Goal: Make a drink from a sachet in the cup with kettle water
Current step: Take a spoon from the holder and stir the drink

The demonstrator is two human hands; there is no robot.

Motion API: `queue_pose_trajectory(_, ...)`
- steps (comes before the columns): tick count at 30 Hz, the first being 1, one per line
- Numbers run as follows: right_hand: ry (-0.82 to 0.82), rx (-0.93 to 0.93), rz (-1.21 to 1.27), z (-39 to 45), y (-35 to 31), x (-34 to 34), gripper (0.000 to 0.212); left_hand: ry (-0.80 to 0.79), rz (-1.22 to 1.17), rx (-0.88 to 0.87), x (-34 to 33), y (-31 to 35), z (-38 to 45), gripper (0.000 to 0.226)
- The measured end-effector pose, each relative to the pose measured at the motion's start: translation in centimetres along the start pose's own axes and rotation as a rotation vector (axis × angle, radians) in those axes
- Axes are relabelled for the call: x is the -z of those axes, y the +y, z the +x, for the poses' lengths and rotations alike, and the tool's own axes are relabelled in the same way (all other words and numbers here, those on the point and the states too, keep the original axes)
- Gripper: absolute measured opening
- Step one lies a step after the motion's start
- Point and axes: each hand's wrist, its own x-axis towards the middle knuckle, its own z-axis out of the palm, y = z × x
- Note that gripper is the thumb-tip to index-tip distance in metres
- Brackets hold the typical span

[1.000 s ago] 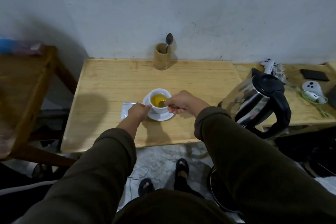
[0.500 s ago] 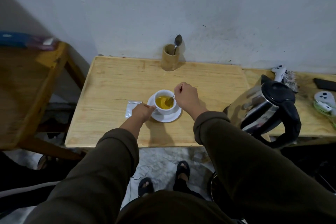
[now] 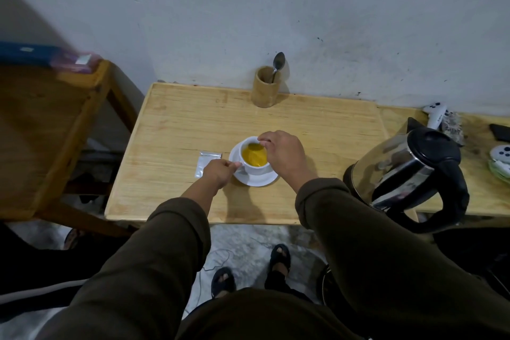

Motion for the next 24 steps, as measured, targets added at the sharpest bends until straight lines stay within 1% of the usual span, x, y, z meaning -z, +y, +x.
queue_pose_trajectory(5, 0.003, -0.073, 0.189, 0.1, -0.1, 0.4, 0.021, 0.009, -0.029, -0.006, -0.1, 0.1, 0.1, 0.04)
queue_pose_trajectory(8, -0.027, -0.107, 0.239, 0.3, -0.4, 0.6, 0.02, 0.009, -0.025, -0.008, -0.2, 0.1, 0.1, 0.041)
queue_pose_trajectory(10, -0.049, -0.109, 0.227, 0.4, -0.5, 0.7, 0.02, 0.01, -0.016, -0.009, -0.2, 0.1, 0.1, 0.041)
queue_pose_trajectory(16, -0.06, -0.101, 0.036, 0.5, -0.5, 0.7, 0.025, 0.009, 0.001, -0.01, -0.2, 0.2, 0.1, 0.043)
queue_pose_trajectory(19, -0.042, -0.121, 0.067, 0.4, -0.6, 0.7, 0.026, 0.007, 0.02, -0.011, -0.2, 0.2, 0.1, 0.044)
queue_pose_trajectory(24, -0.05, -0.134, 0.2, 0.5, -1.0, 0.7, 0.023, 0.008, 0.026, -0.012, -0.2, 0.2, 0.2, 0.043)
